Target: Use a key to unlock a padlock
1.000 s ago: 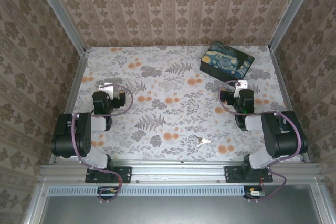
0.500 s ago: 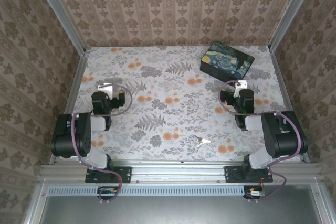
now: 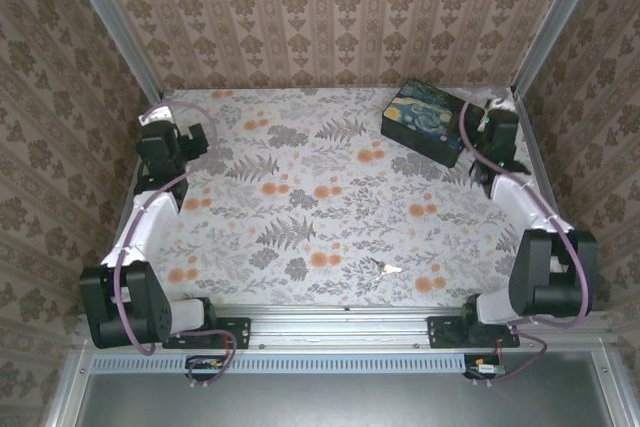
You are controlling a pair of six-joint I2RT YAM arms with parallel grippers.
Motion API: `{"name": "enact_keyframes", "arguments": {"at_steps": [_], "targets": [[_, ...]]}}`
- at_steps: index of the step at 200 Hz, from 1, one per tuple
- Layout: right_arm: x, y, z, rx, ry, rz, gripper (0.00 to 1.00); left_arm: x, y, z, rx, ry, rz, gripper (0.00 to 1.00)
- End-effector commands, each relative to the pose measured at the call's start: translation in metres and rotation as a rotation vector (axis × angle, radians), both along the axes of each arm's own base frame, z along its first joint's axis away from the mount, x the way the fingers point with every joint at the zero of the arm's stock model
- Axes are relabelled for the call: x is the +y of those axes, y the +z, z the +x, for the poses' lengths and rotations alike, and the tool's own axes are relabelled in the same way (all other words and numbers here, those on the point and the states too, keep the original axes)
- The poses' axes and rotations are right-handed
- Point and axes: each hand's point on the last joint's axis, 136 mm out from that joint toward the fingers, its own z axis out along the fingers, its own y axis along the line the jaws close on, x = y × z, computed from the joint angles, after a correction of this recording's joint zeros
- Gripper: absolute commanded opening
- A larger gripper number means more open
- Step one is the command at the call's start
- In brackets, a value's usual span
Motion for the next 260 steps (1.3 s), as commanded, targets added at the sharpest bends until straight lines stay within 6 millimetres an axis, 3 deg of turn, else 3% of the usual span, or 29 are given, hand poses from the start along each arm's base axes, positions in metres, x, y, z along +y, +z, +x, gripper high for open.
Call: {"name": "enact_keyframes", "arguments": {"at_steps": [1, 43, 75, 96, 112, 131, 150, 188, 215, 224, 237, 260], "targets": [[-0.001, -0.058, -0.012, 0.241, -0.037, 0.248, 0.83, 0.007, -0.046, -0.035, 0.238, 0.162, -0.089, 1.0], [-0.006, -0.067, 0.026, 0.276, 0.011, 0.348, 0.81, -0.048, -0.049, -0.051, 0.334, 0.069, -0.015, 1.0], [0.0, -0.098, 0.049, 0.345, 0.045, 0.415, 0.78, -0.084, -0.045, -0.057, 0.331, -0.012, -0.024, 1.0], [0.006, -0.115, 0.058, 0.366, 0.067, 0.465, 0.72, -0.102, -0.034, -0.057, 0.279, -0.086, -0.024, 1.0], [0.018, -0.124, 0.059, 0.386, 0.108, 0.515, 0.6, -0.106, -0.026, -0.059, 0.271, -0.107, -0.018, 1.0], [0.041, -0.128, 0.05, 0.408, 0.16, 0.528, 0.52, -0.109, -0.019, -0.059, 0.27, -0.119, -0.012, 1.0], [0.078, -0.129, 0.033, 0.436, 0.22, 0.512, 0.49, -0.114, -0.013, -0.055, 0.245, -0.136, -0.016, 1.0], [0.177, -0.129, -0.014, 0.473, 0.342, 0.504, 0.5, -0.126, -0.005, -0.045, 0.216, -0.156, -0.06, 1.0], [0.256, -0.106, -0.059, 0.438, 0.474, 0.473, 0.56, -0.137, -0.012, -0.042, 0.246, -0.178, -0.086, 1.0], [0.274, -0.094, -0.07, 0.424, 0.525, 0.458, 0.59, -0.141, -0.016, -0.043, 0.261, -0.186, -0.097, 1.0], [0.276, -0.075, -0.073, 0.401, 0.554, 0.443, 0.62, -0.145, -0.02, -0.044, 0.281, -0.197, -0.106, 1.0], [0.222, -0.049, -0.061, 0.361, 0.445, 0.305, 0.71, -0.149, -0.022, -0.045, 0.294, -0.213, -0.115, 1.0]]}}
